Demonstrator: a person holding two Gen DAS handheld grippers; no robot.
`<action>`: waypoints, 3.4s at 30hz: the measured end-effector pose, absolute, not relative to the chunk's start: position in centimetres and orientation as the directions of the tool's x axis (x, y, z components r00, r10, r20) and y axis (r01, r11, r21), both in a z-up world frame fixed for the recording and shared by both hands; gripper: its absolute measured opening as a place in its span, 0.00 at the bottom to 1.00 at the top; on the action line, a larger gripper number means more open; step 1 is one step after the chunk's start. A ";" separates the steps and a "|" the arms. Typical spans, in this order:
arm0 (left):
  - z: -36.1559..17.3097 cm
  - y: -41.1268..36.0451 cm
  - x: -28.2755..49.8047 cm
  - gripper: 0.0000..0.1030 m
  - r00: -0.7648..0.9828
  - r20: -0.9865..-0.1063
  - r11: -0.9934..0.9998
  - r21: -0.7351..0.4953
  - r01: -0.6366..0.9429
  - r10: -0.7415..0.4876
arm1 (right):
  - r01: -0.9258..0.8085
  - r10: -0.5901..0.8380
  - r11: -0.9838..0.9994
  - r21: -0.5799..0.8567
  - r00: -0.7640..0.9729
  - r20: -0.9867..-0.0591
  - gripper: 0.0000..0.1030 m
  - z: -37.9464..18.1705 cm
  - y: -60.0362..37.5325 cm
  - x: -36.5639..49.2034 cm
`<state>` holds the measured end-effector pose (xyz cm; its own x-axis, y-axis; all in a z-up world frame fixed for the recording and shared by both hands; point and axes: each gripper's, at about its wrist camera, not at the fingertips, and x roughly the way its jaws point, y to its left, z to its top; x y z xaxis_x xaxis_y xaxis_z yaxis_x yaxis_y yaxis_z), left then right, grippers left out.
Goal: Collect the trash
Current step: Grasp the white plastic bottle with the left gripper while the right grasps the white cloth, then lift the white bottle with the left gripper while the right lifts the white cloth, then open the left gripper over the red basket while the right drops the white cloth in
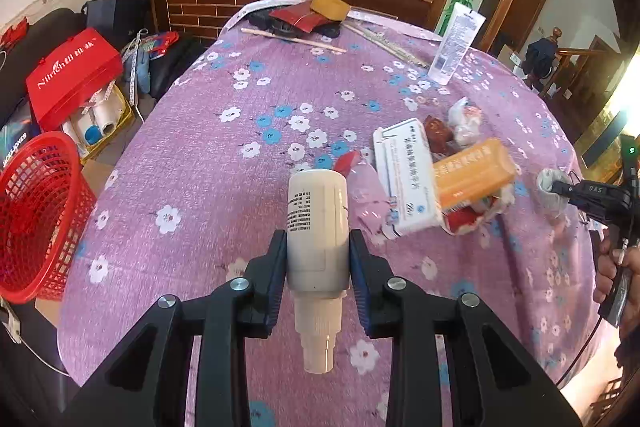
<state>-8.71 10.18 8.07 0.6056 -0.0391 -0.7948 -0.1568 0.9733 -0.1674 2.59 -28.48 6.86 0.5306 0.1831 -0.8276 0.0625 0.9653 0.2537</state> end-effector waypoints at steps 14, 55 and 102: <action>10.1 7.7 -10.9 0.28 0.660 -0.750 0.992 -0.099 -0.074 -0.026 | -0.321 0.396 0.914 0.248 0.571 -0.719 0.19 12.9 -13.4 -10.8; 10.0 12.5 -13.1 0.28 0.665 -0.743 0.994 -0.004 -0.109 0.070 | -0.463 0.449 0.864 0.199 0.529 -0.720 0.19 13.4 -4.7 -13.2; 10.9 24.5 -17.2 0.28 0.669 -0.728 0.950 -0.084 -0.302 0.149 | -0.588 0.515 0.781 0.210 0.416 -0.749 0.19 12.9 5.9 -12.6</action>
